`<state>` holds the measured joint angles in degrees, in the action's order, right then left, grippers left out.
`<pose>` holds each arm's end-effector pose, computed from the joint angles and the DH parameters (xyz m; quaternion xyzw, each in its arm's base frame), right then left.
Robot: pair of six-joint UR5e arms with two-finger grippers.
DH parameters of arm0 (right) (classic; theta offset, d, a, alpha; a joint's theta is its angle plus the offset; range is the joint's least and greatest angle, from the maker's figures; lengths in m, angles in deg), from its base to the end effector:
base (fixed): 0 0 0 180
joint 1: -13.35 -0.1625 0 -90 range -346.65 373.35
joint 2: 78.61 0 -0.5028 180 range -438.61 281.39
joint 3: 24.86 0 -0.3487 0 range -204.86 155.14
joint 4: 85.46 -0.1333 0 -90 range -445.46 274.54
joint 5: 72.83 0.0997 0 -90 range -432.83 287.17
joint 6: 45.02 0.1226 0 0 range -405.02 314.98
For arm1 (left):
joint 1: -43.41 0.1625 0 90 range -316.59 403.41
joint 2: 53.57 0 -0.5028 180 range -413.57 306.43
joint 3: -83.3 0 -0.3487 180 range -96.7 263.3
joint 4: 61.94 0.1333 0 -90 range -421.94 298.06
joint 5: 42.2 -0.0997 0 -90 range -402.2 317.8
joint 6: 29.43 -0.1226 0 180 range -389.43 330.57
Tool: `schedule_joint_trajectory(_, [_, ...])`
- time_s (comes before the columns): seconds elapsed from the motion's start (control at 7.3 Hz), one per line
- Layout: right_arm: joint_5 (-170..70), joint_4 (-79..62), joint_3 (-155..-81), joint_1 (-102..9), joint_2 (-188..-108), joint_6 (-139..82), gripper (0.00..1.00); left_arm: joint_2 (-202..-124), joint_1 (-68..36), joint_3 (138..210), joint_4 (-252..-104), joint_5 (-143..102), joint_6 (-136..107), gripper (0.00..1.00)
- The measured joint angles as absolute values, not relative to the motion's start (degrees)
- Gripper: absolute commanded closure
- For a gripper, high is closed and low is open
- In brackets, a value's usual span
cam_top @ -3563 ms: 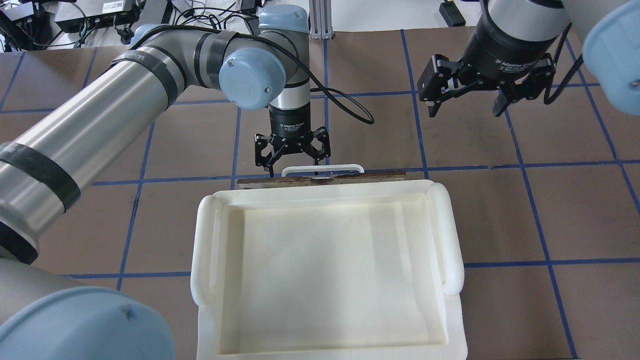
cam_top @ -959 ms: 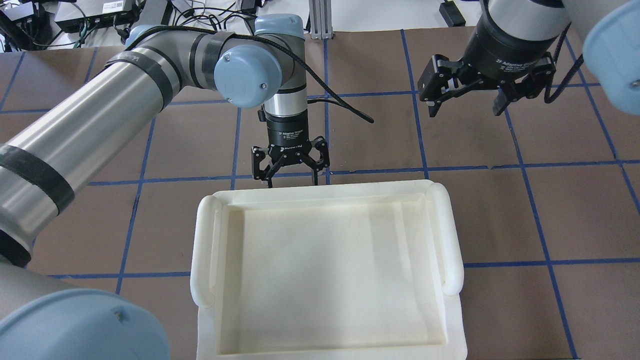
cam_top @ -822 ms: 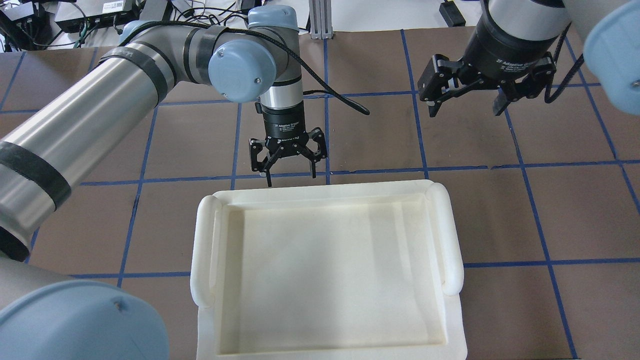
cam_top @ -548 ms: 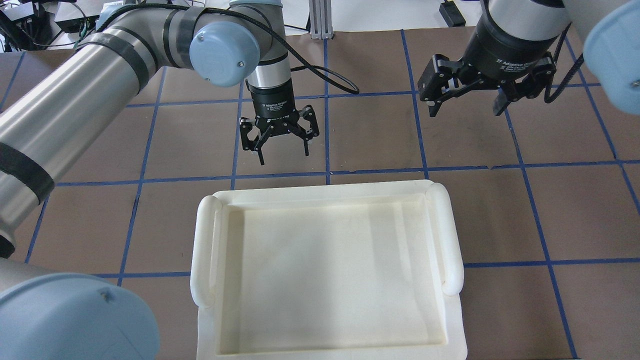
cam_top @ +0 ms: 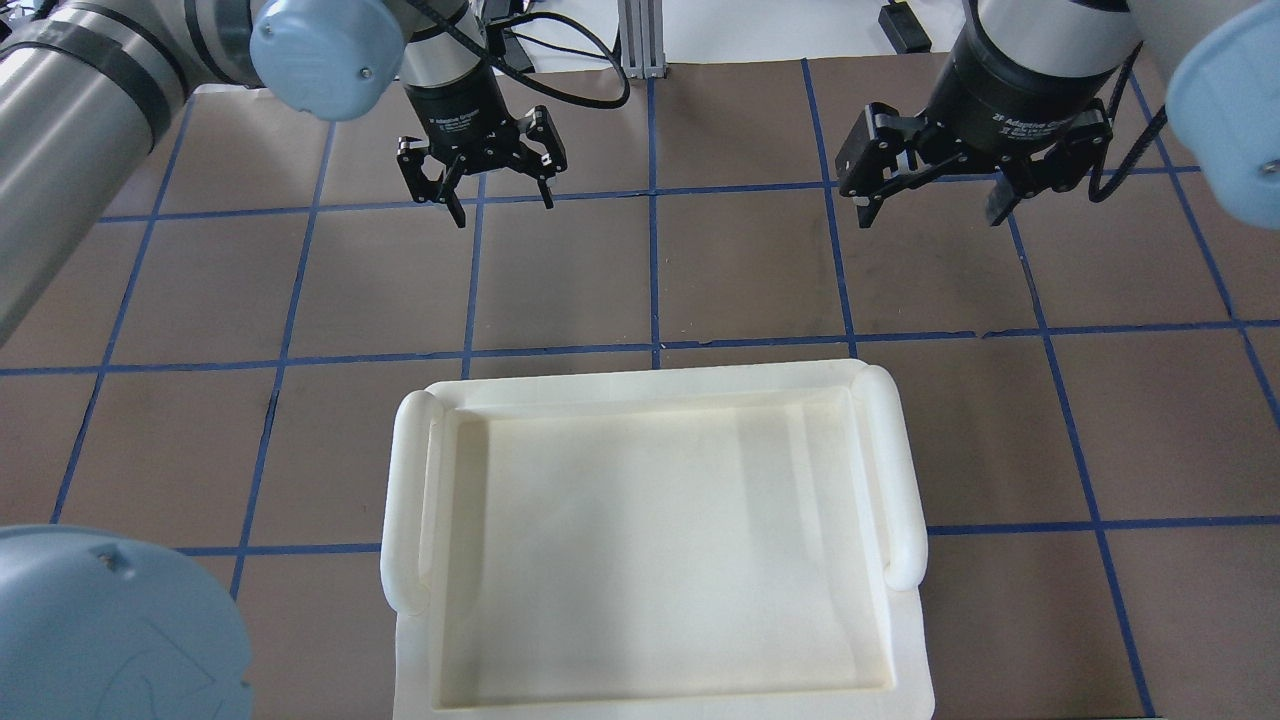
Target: Put scissors in drawer and close it
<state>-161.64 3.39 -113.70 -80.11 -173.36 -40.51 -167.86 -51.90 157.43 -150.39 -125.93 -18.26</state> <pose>0.1606 -0.4058 0.5856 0.0087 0.9990 -0.0407 0.0132 -0.2049 -0.6199 0.4368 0.0542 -0.9952 -0.0670 0.0455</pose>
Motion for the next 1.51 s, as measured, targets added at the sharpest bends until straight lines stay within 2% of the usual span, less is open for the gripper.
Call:
schedule_joint_trajectory(0.55, [-162.49,5.46,-113.42,-79.63,-173.16,-40.46,0.0,-161.4,-41.19,157.55,-148.45,-128.71,-36.21,0.0])
schedule_joint_trajectory(0.96, [-162.89,5.91,-112.02,-79.02,-172.43,-40.08,0.0,-155.19,-39.85,158.93,-147.85,-133.99,-38.38,0.0])
schedule_joint_trajectory(1.51, [-162.76,5.89,-111.29,-78.72,-171.74,-39.93,0.0,-147.89,-39.9,167.23,-146.54,-132.35,-37.97,0.0])
